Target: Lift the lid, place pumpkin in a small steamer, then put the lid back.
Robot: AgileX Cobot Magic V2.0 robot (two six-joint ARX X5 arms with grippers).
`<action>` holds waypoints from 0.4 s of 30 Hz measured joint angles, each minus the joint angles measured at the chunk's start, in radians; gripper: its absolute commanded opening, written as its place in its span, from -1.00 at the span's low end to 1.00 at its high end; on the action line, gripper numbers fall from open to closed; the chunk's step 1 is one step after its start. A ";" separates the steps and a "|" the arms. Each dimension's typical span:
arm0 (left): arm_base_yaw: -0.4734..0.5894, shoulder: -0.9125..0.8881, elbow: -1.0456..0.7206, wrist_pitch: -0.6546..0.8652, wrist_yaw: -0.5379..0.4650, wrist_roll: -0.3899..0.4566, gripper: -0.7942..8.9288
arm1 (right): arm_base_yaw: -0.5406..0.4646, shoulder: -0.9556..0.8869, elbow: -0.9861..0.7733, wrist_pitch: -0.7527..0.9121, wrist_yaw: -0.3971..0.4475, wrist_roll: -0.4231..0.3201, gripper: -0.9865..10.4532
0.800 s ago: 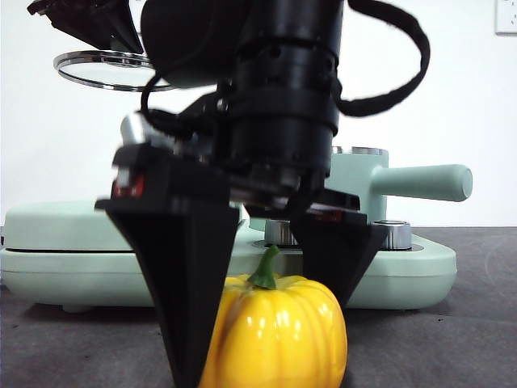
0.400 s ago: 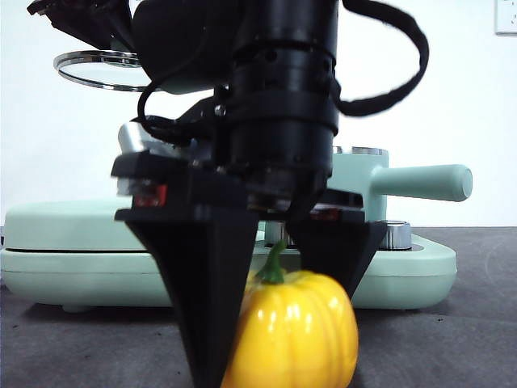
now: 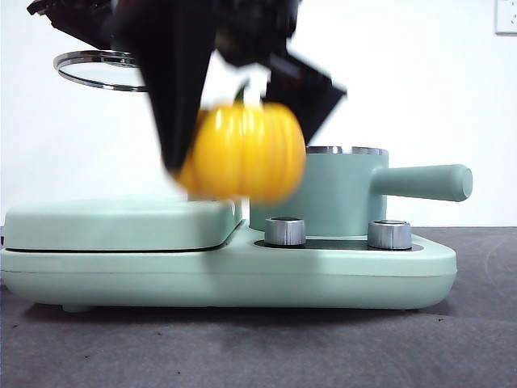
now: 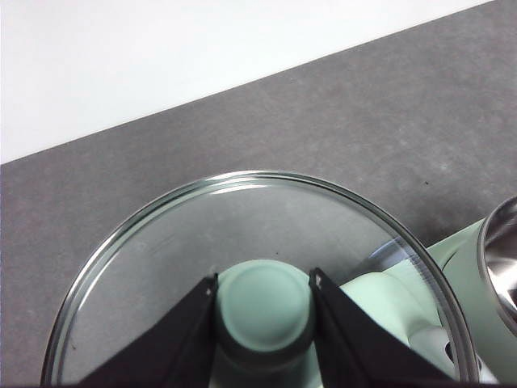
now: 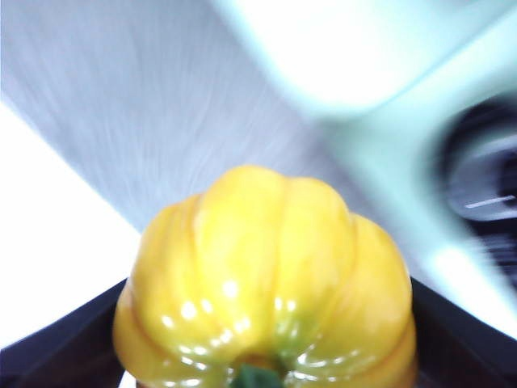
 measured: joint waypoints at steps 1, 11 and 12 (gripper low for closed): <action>0.000 0.000 0.000 0.000 0.000 0.000 -0.67 | -0.021 0.000 0.044 -0.019 0.003 -0.010 -0.26; 0.000 0.000 0.000 0.000 0.000 0.000 -0.67 | -0.272 0.056 0.367 -0.064 0.056 -0.098 -0.26; 0.000 0.000 0.000 0.000 0.000 0.000 -0.67 | -0.299 0.075 0.388 -0.064 0.057 -0.103 -0.26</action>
